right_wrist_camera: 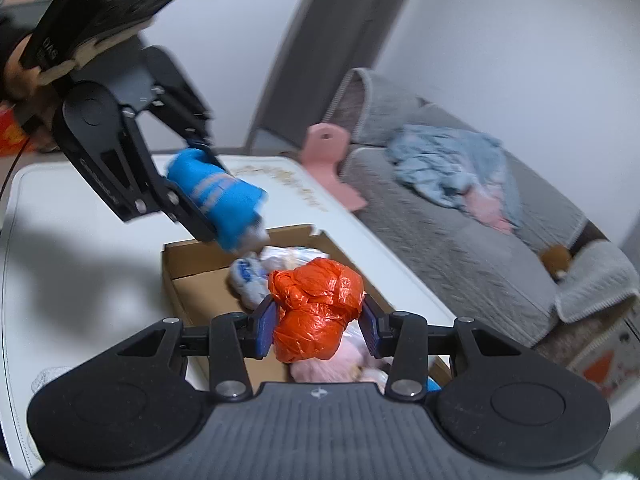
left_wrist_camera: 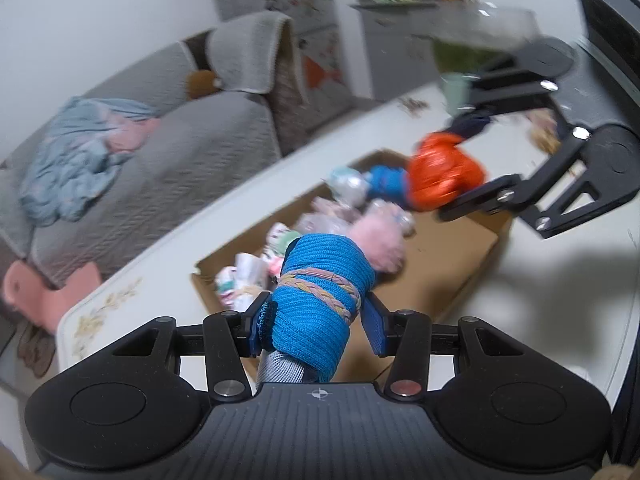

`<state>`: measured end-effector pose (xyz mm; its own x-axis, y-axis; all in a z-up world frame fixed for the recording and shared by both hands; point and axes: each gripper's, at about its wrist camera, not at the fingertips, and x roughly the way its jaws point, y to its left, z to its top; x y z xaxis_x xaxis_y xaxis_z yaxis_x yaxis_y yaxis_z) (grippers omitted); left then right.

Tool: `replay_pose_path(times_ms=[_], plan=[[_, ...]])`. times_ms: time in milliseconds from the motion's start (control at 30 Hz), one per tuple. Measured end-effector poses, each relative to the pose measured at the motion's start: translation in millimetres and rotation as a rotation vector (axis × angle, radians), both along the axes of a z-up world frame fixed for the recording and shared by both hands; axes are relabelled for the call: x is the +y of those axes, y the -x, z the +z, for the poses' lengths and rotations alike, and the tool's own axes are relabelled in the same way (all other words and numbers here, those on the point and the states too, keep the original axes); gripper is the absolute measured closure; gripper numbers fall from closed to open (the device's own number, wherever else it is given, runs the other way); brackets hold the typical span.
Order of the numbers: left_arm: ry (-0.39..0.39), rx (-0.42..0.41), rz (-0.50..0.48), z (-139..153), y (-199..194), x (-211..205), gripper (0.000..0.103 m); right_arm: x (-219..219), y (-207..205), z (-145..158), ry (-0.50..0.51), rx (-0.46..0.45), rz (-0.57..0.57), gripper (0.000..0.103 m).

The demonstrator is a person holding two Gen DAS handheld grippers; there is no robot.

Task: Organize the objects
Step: 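Carry both bundles into the box and open both tools to release them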

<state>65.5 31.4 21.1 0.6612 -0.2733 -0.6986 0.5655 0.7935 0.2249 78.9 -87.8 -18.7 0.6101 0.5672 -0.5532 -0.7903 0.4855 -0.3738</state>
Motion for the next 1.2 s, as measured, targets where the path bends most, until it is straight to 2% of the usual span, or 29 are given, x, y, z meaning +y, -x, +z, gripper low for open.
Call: replay_pose_path(times_ms=[100, 333, 667, 900, 1200], plan=[[-0.027, 0.033, -0.014, -19.0, -10.3, -1.9, 0.049, 18.2, -13.4, -12.0, 0.046, 0.030, 0.036, 0.063], [-0.001, 0.083, -0.028, -50.1, -27.0, -1.3, 0.049, 37.7, -34.3, -39.0, 0.101, 0.109, 0.074, 0.063], [0.021, 0.120, -0.017, -68.2, -36.6, 2.8, 0.049, 38.8, -45.2, -55.4, 0.131, 0.171, 0.073, 0.063], [0.045, 0.149, -0.001, -77.5, -38.7, 9.9, 0.049, 37.9, -36.8, -59.4, 0.147, 0.195, 0.082, 0.063], [0.093, 0.192, 0.059, -92.4, -40.3, 20.4, 0.048, 46.6, -42.4, -73.6, 0.156, 0.265, 0.066, 0.063]])
